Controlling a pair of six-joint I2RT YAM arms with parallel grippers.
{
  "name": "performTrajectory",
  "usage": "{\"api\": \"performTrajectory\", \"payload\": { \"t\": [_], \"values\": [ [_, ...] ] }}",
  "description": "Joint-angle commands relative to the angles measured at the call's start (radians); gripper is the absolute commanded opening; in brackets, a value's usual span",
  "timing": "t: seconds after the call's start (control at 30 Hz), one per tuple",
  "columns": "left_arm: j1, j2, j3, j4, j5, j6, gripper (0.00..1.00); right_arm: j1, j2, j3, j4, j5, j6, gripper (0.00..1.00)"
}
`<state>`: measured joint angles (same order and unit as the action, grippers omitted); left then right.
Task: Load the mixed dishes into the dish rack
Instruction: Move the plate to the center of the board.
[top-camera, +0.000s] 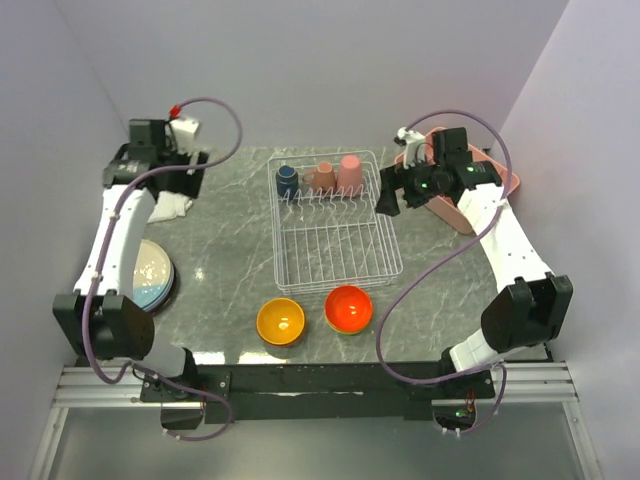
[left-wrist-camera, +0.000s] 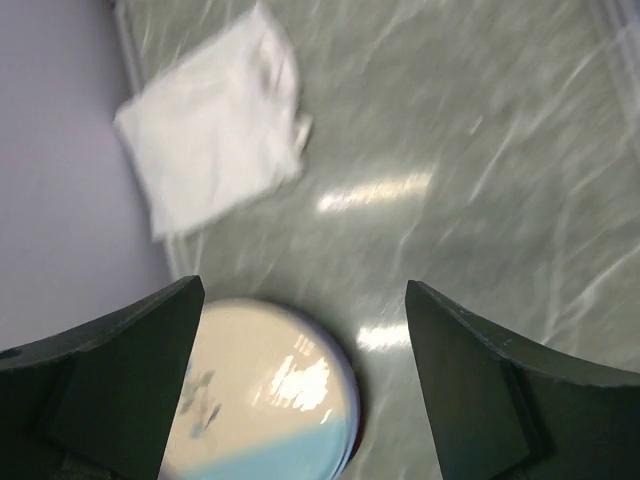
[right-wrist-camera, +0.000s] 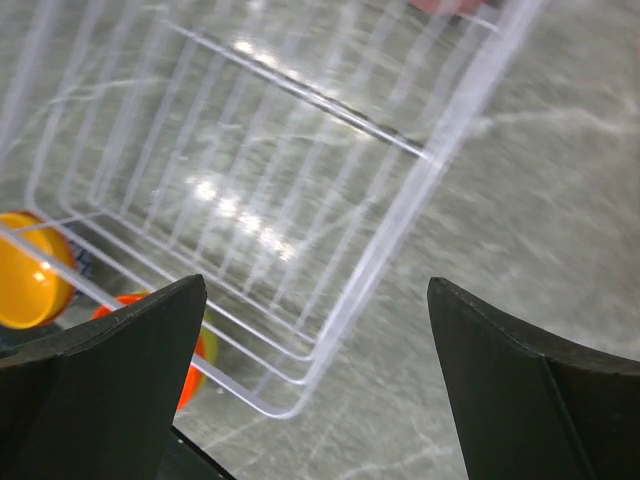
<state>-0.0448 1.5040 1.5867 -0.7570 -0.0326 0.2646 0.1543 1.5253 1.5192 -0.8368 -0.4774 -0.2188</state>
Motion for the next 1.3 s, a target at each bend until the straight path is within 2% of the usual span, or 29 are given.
{"api": "performTrajectory", "payload": {
  "t": [0.0, 0.07, 0.1, 0.17, 0.33, 0.37, 0.43, 0.47, 0.5, 0.53, 0.57, 0.67, 0.73, 0.8, 1.03, 1.27],
  "values": [
    [0.133, -0.080, -0.045, -0.250, -0.039, 0.140, 0.88, 0.085, -0.020, 0.041, 0.068, -0.153, 0.004, 1.00],
    [0.195, -0.129, -0.123, -0.263, -0.067, 0.168, 0.87, 0.142, -0.022, 0.023, 0.135, -0.168, 0.033, 1.00],
    [0.273, -0.157, -0.154, -0.252, -0.056, 0.183, 0.87, 0.166, -0.022, 0.015, 0.162, -0.168, 0.067, 1.00],
    [0.341, -0.242, -0.253, -0.193, -0.062, 0.229, 0.87, 0.234, -0.005, 0.022, 0.218, -0.161, 0.090, 1.00],
    [0.496, -0.312, -0.361, -0.186, -0.124, 0.294, 0.84, 0.341, 0.076, 0.126, 0.275, -0.220, 0.217, 1.00],
    [0.520, -0.304, -0.373, -0.199, -0.128, 0.300, 0.75, 0.356, 0.113, 0.136, 0.298, -0.233, 0.301, 0.98],
    [0.606, -0.295, -0.387, -0.220, -0.104, 0.330, 0.57, 0.367, 0.142, 0.142, 0.324, -0.237, 0.354, 0.93],
    [0.634, -0.303, -0.396, -0.226, -0.084, 0.349, 0.31, 0.372, 0.150, 0.145, 0.329, -0.228, 0.357, 0.89],
    [0.678, -0.312, -0.407, -0.229, -0.069, 0.366, 0.16, 0.384, 0.163, 0.148, 0.320, -0.213, 0.345, 0.87],
    [0.692, -0.324, -0.424, -0.216, -0.064, 0.398, 0.06, 0.387, 0.168, 0.153, 0.308, -0.195, 0.332, 0.84],
    [0.700, -0.358, -0.465, -0.203, -0.069, 0.416, 0.01, 0.389, 0.171, 0.153, 0.277, -0.199, 0.302, 0.78],
    [0.756, -0.367, -0.542, -0.168, -0.101, 0.463, 0.01, 0.387, 0.182, 0.127, 0.226, -0.201, 0.266, 0.67],
    [0.801, -0.349, -0.577, -0.173, -0.124, 0.485, 0.01, 0.387, 0.165, 0.096, 0.222, -0.193, 0.265, 0.66],
    [0.853, -0.334, -0.622, -0.170, -0.121, 0.502, 0.01, 0.386, 0.142, 0.079, 0.226, -0.181, 0.250, 0.59],
    [0.899, -0.321, -0.760, 0.008, -0.144, 0.598, 0.01, 0.386, 0.076, 0.030, 0.199, -0.118, 0.182, 0.62],
    [0.908, -0.082, -0.728, 0.212, -0.142, 0.604, 0.01, 0.384, 0.019, 0.004, 0.171, -0.064, 0.134, 0.69]
  ]
}}
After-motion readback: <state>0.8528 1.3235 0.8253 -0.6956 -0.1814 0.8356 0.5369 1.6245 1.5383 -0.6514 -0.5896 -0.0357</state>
